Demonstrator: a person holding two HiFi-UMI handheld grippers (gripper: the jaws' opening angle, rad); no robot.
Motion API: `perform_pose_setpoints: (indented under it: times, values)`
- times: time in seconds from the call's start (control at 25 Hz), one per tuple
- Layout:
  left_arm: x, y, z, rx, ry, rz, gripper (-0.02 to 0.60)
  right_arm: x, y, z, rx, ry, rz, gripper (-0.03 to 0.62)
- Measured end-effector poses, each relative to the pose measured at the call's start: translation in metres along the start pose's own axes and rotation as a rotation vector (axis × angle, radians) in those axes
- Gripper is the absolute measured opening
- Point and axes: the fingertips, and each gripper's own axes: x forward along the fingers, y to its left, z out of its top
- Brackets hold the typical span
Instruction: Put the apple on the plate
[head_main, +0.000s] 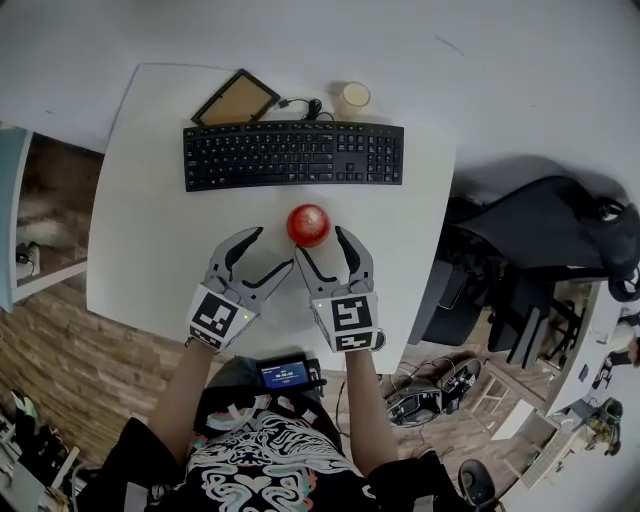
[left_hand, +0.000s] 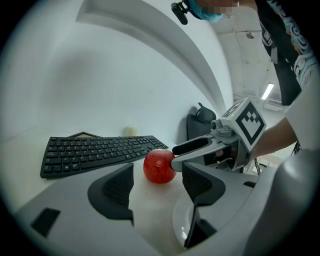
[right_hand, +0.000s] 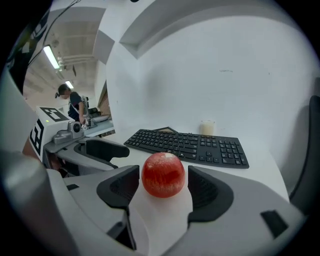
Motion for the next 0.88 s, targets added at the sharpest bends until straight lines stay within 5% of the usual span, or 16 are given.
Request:
perform_pose_setpoints:
  times: [0.6, 0.88]
  values:
    - [0.002, -0.011, -0.022, -0.032, 0.068, -0.053, 0.313, 0.021, -0.003, -0.003, -0.030, 0.044, 0.038, 0.302]
    - [-0.005, -0.012, -0.021, -0.038, 0.068, -0.052, 0.313, -0.001, -0.013, 0.002, 0.137, -0.050, 0.032, 0.301]
